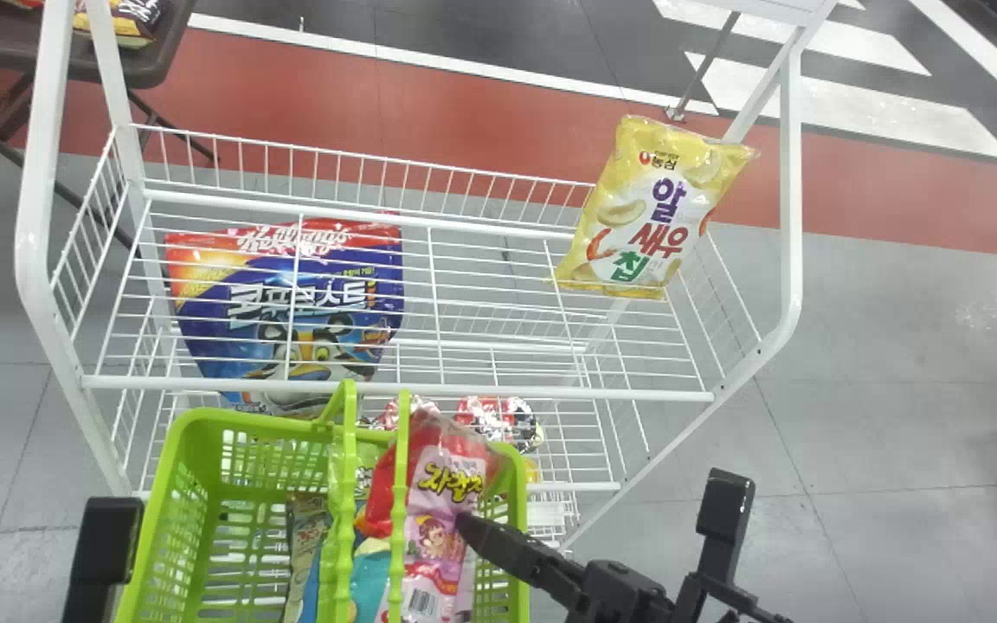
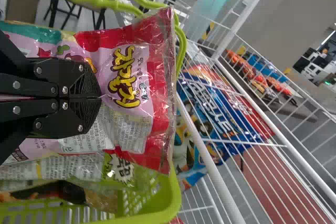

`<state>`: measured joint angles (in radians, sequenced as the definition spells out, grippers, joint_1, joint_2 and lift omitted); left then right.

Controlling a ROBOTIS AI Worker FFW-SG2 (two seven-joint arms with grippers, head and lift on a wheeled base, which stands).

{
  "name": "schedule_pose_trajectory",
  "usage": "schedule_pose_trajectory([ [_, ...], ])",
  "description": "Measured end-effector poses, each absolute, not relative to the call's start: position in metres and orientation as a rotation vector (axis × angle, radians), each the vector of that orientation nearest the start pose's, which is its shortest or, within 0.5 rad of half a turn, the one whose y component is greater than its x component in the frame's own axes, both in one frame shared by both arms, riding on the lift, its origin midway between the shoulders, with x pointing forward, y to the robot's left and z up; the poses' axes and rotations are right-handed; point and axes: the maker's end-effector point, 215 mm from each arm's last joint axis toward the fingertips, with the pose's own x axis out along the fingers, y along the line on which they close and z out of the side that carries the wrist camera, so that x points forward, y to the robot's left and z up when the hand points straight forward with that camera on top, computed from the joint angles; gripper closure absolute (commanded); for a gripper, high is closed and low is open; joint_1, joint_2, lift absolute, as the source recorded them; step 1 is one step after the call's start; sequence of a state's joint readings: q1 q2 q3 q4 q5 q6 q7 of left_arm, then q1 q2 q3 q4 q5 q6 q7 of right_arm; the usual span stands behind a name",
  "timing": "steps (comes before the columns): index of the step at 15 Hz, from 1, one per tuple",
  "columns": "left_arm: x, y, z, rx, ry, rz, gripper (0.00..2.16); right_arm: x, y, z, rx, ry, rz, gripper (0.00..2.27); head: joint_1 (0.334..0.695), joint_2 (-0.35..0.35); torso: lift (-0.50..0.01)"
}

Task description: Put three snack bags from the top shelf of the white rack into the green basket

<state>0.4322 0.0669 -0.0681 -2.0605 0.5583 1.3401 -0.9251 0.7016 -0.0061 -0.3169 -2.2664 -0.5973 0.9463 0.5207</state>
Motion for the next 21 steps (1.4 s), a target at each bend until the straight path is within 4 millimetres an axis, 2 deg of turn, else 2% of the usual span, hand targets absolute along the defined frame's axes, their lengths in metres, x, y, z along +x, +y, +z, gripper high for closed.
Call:
schedule_pose_trajectory([
  [3, 0.194, -0.034, -0.409, -0.971, 1.041, -1.211, 2.14, 0.279, -0.193, -0.467, 0.620, 0.741, 0.376, 2.03, 0.695, -0.350, 0.000],
  [4, 0.193, -0.034, -0.409, -0.971, 1.041, -1.212, 2.14, 0.272, -0.197, -0.473, 0.615, 0.771, 0.364, 1.68, 0.695, -0.350, 0.000],
  [7, 0.190, -0.038, -0.410, -0.965, 1.048, -1.215, 2.14, 0.242, -0.190, -0.479, 0.625, 0.877, 0.387, 0.07, 0.695, -0.350, 0.000],
  [8, 0.189, -0.039, -0.410, -0.962, 1.051, -1.215, 2.14, 0.235, -0.186, -0.476, 0.623, 0.891, 0.399, 0.00, 0.695, -0.350, 0.000],
  [10, 0.188, -0.041, -0.410, -0.956, 1.053, -1.218, 2.14, 0.232, -0.184, -0.466, 0.608, 0.894, 0.406, 0.01, 0.695, -0.350, 0.000],
  [14, 0.188, -0.040, -0.413, -0.952, 1.053, -1.203, 2.15, 0.253, -0.193, -0.452, 0.566, 0.825, 0.391, 0.05, 0.695, -0.350, 0.000],
  [17, 0.189, -0.035, -0.421, -0.944, 1.064, -1.168, 2.14, 0.284, -0.204, -0.428, 0.525, 0.685, 0.389, 0.05, 0.695, -0.350, 0.000],
  [21, 0.179, -0.027, -0.432, -0.960, 1.090, -1.131, 2.15, 0.342, -0.233, -0.376, 0.336, 0.371, 0.320, 0.06, 0.695, -0.350, 0.000],
])
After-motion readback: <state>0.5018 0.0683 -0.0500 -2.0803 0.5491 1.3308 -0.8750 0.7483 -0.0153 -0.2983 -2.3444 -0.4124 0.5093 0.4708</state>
